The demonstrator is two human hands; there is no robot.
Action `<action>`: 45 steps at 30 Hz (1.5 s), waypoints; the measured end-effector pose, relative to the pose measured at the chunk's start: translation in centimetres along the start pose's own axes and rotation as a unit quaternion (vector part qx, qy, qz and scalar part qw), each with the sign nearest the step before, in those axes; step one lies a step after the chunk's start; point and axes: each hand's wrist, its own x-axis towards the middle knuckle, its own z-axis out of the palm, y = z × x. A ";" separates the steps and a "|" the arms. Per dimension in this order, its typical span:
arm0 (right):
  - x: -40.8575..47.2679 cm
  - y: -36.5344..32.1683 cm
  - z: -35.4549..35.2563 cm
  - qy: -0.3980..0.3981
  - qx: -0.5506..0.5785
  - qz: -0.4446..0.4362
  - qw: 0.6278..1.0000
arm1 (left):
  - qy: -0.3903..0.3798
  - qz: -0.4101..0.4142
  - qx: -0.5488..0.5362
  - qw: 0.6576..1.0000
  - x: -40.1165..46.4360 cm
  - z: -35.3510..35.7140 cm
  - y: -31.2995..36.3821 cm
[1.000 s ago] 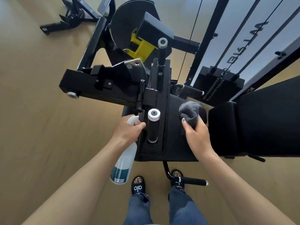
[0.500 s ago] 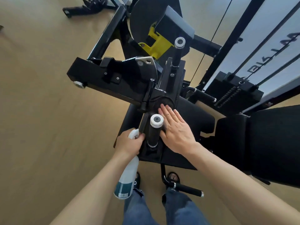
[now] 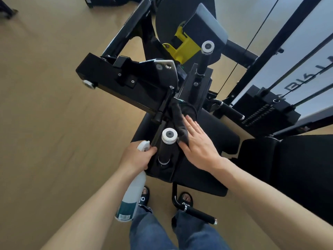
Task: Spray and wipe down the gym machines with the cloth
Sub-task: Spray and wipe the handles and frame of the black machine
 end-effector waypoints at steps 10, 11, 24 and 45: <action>3.4 0.8 -0.5 0.035 -0.032 0.056 0.997 | 0.017 0.002 -0.007 1.000 -0.2 0.3 -0.1; 4.6 1.0 -0.9 0.039 -0.037 0.066 0.996 | 0.016 -0.001 -0.013 1.000 -0.1 0.3 -0.2; 0.0 -0.3 0.2 -0.028 -0.006 -0.059 0.998 | 0.000 0.001 -0.023 1.000 0.2 0.2 -0.2; -5.4 -2.3 2.4 -0.057 -0.013 -0.087 0.994 | 0.022 0.003 -0.034 0.999 -0.3 0.3 -0.6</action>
